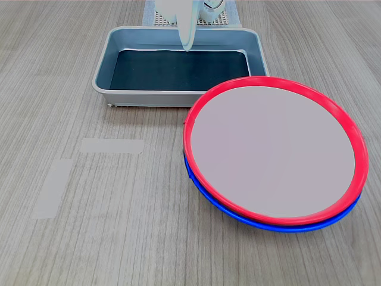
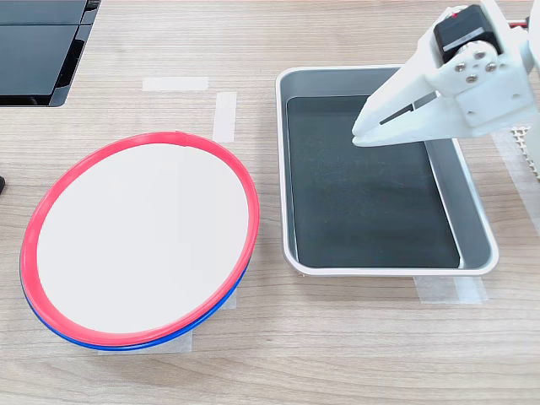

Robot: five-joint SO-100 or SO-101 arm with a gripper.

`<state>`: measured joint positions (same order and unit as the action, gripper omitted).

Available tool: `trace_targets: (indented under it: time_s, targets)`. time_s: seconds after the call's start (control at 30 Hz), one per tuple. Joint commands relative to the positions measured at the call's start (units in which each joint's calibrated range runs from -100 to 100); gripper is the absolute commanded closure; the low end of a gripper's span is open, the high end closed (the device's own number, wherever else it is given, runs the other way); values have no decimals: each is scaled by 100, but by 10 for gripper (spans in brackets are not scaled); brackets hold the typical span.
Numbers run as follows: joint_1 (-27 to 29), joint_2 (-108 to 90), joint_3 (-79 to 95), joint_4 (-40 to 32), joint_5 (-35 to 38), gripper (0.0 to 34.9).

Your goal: Lift the stacked dish and set it down on the table.

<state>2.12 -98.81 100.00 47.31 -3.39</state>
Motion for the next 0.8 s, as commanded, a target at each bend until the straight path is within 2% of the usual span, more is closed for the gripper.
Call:
trace_targets:
  time_s: [0.0, 0.13, 0.2, 0.27, 0.37, 0.57, 0.77]
  targets:
    - [-1, -26, 0, 19, 10, 346]
    - [-57, -26, 0, 19, 49, 346]
    - [-198, 34, 0, -71, 98, 328]
    - [-245, 469, -82, -401, 303, 292]
    - [-274, 1586, -801, -765, 654, 257]
    - [-725, 4392, -3523, -269, 1084, 224]
    - [-1036, 6286, -5216, -203, 1284, 225]
